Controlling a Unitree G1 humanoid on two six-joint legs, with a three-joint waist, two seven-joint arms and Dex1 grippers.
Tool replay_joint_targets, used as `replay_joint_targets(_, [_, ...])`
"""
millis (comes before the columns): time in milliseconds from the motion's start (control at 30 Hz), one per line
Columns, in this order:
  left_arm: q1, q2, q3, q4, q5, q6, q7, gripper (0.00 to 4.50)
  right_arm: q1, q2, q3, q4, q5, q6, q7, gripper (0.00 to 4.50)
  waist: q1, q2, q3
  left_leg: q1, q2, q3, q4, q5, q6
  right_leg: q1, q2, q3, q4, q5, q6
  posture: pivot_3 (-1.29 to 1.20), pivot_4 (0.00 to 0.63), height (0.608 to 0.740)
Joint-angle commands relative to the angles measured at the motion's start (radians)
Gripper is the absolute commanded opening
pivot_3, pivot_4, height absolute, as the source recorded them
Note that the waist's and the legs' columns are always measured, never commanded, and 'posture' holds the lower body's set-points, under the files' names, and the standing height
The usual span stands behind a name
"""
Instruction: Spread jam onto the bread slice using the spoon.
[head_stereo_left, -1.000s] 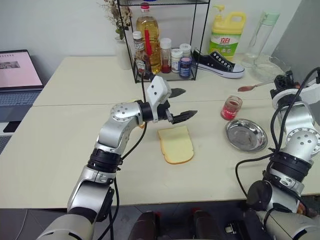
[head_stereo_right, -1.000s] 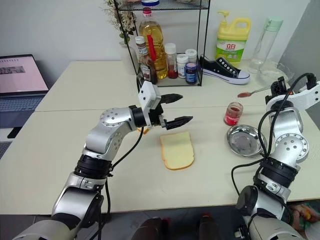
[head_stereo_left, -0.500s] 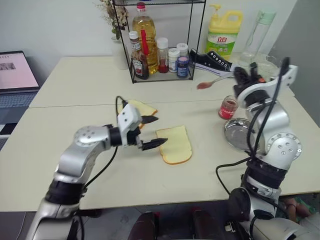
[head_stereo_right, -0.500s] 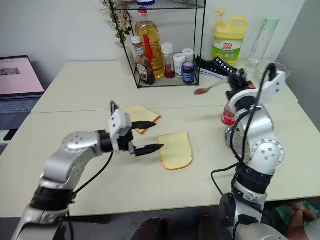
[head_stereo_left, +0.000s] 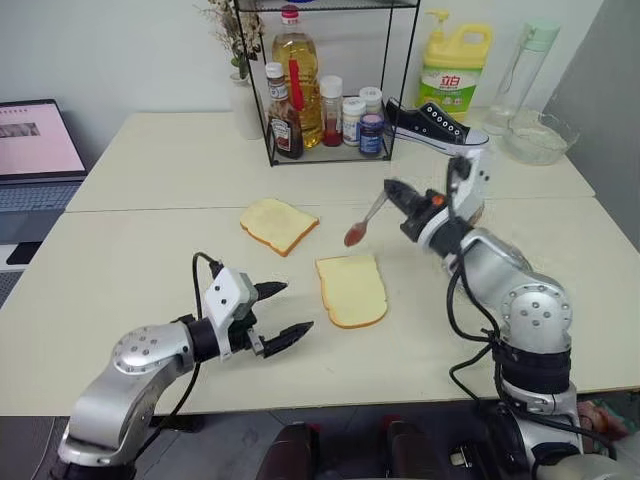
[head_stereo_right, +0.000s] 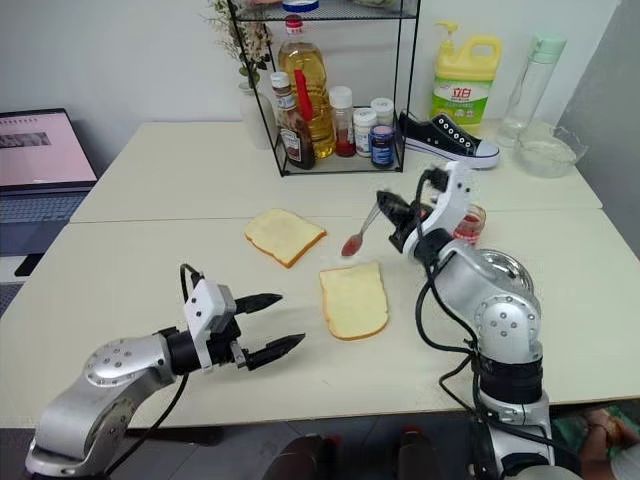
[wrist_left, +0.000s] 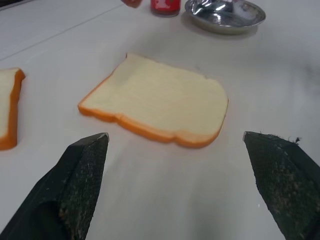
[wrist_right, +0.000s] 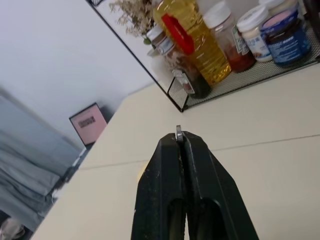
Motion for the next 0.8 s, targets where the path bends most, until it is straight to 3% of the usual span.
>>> replay_joint_targets(33, [0.025,-0.012,0.018,-0.044,0.012,-0.041,0.033,4.50,0.020,-0.013,0.051,-0.055,-0.050,-0.004,0.098,0.05,0.001,0.000,0.000,0.000,0.000,0.000,0.000,0.000,0.000,0.000,0.000,0.000,0.000,0.000,0.000,0.00,0.150,0.740])
replay_joint_targets(433, [0.008,-0.023,-0.036,-0.045,0.013,-0.060,0.047,4.50,0.085,-0.053,0.185,0.026,-0.315,-0.087,0.367,0.05,0.002,0.000,0.000,0.000,0.000,-0.001,0.000,0.000,0.000,0.000,0.000,-0.001,0.000,0.000,0.000,0.00,0.150,0.740])
replay_joint_targets(800, [-0.073,-0.015,-0.050,0.013,0.022,-0.066,0.029,4.50,0.086,-0.077,0.178,0.072,-0.481,-0.140,0.486,0.05,0.003,0.000,0.000,0.000,0.000,-0.001,0.000,0.000,0.000,0.000,0.000,-0.001,0.000,0.000,0.000,0.00,0.150,0.740])
